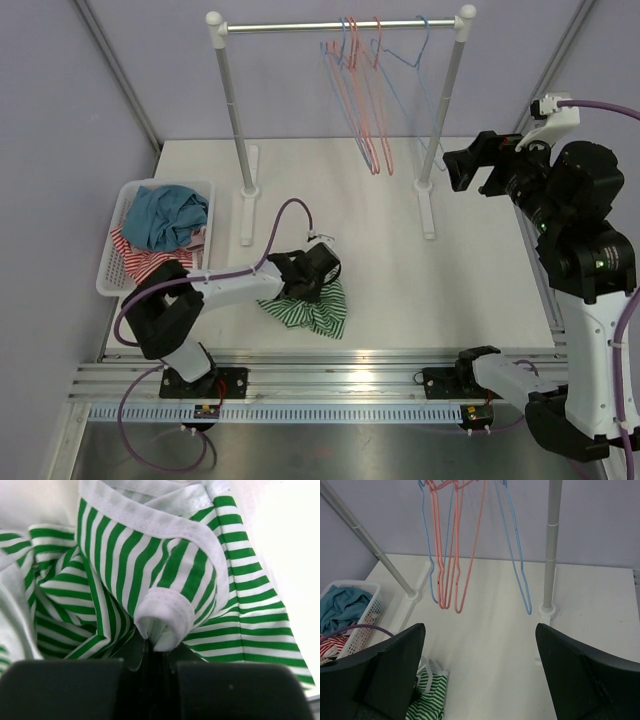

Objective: Remove the tank top from the hanger

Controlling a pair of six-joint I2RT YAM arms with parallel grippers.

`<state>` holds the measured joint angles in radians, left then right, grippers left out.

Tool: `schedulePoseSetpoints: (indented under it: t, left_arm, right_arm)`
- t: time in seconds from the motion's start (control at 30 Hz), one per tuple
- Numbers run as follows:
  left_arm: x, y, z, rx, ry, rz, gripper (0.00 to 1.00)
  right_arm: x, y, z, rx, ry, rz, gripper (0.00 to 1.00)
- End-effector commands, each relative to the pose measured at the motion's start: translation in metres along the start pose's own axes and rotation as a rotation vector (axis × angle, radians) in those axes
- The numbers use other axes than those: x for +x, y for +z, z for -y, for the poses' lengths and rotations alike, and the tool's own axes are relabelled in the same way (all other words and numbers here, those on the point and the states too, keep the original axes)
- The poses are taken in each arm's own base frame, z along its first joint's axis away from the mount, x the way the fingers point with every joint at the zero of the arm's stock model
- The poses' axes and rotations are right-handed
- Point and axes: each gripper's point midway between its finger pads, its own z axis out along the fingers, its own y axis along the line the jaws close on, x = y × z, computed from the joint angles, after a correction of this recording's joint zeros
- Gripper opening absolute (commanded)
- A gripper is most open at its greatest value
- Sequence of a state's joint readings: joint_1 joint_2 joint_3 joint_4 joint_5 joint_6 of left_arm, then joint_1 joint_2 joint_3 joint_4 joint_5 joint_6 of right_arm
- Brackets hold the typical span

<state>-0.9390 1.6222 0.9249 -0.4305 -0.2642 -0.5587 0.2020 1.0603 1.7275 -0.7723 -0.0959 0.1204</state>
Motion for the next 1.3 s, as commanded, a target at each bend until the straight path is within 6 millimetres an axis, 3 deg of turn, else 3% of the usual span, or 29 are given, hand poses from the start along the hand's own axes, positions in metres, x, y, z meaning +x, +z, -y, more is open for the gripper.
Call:
schedulePoseSetpoints:
  t: [0.0, 0.03, 0.1, 0.13, 0.23, 0.27, 0.33, 0.37, 0.43, 0.5, 0.67, 0.7, 0.73, 0.77, 0.8, 0.83, 0.87, 0.93, 0.97, 1.03, 1.07, 1.2, 1.27]
  left_arm:
    - [-0.034, -0.041, -0.026, -0.081, -0.043, 0.116, 0.00]
    - [-0.059, -0.067, -0.034, -0.099, -0.081, 0.211, 0.00]
    - [-0.069, -0.091, -0.057, -0.158, -0.111, 0.240, 0.00]
    - [-0.082, -0.116, -0.069, -0.172, -0.142, 0.291, 0.00]
    - [-0.103, -0.150, -0.110, -0.254, -0.211, 0.357, 0.00]
    - [-0.115, -0.173, -0.131, -0.287, -0.257, 0.392, 0.00]
    - [-0.121, -0.195, -0.157, -0.342, -0.287, 0.407, 0.00]
    - [-0.133, -0.213, -0.179, -0.373, -0.356, 0.448, 0.00]
    - [-0.140, -0.230, -0.200, -0.409, -0.386, 0.462, 0.00]
    - [-0.152, -0.249, -0.238, -0.489, -0.460, 0.489, 0.00]
    - [-0.152, -0.261, -0.318, -0.613, -0.655, 0.473, 0.00]
    - [-0.151, -0.260, -0.328, -0.631, -0.685, 0.470, 0.00]
    - [-0.153, -0.245, -0.336, -0.632, -0.698, 0.442, 0.00]
    - [-0.143, -0.242, -0.360, -0.672, -0.761, 0.418, 0.00]
    - [-0.139, -0.234, -0.370, -0.683, -0.807, 0.403, 0.00]
    - [-0.137, -0.208, -0.380, -0.670, -0.826, 0.355, 0.00]
    - [-0.131, -0.198, -0.395, -0.675, -0.868, 0.334, 0.00]
    - [-0.124, -0.170, -0.406, -0.649, -0.902, 0.257, 0.00]
    - [-0.111, -0.146, -0.419, -0.657, -0.935, 0.182, 0.00]
    - [-0.103, -0.119, -0.425, -0.615, -0.954, 0.127, 0.00]
    - [-0.087, -0.094, -0.426, -0.598, -0.958, 0.050, 0.00]
    - [-0.063, -0.031, -0.414, -0.486, -0.966, -0.105, 0.00]
    - [-0.059, -0.014, -0.404, -0.415, -0.972, -0.148, 0.00]
  right_arm:
    - [-0.010, -0.013, -0.004, -0.012, -0.004, 0.059, 0.99]
    - [-0.010, -0.015, -0.005, -0.019, -0.006, 0.062, 1.00]
    - [-0.013, -0.025, -0.009, -0.035, -0.004, 0.084, 0.99]
    - [-0.012, -0.026, -0.009, -0.041, -0.005, 0.086, 1.00]
    - [-0.012, -0.030, -0.011, -0.047, -0.005, 0.097, 0.99]
    - [-0.011, -0.032, -0.012, -0.052, -0.005, 0.100, 0.99]
    - [-0.010, -0.034, -0.013, -0.060, -0.002, 0.106, 1.00]
    - [-0.008, -0.033, -0.013, -0.064, 0.000, 0.103, 1.00]
    - [-0.005, -0.032, -0.013, -0.068, 0.004, 0.104, 1.00]
    - [-0.002, -0.031, -0.014, -0.076, 0.013, 0.108, 0.99]
    - [0.015, -0.026, -0.020, -0.115, 0.080, 0.113, 1.00]
    - [0.025, -0.022, -0.020, -0.124, 0.092, 0.093, 1.00]
    - [0.026, -0.020, -0.022, -0.143, 0.094, 0.097, 1.00]
    - [0.029, -0.019, -0.025, -0.159, 0.098, 0.091, 0.99]
    - [0.033, -0.018, -0.027, -0.172, 0.103, 0.080, 1.00]
    - [0.034, -0.017, -0.029, -0.186, 0.108, 0.076, 0.99]
    - [0.036, -0.018, -0.033, -0.211, 0.108, 0.068, 0.99]
    - [0.037, -0.019, -0.035, -0.221, 0.117, 0.069, 0.99]
    - [0.037, -0.021, -0.039, -0.244, 0.127, 0.069, 1.00]
    - [0.037, -0.024, -0.044, -0.272, 0.137, 0.081, 0.99]
    - [0.038, -0.029, -0.050, -0.302, 0.145, 0.081, 1.00]
    - [0.044, -0.032, -0.054, -0.331, 0.154, 0.071, 1.00]
    - [0.045, -0.034, -0.054, -0.330, 0.157, 0.067, 1.00]
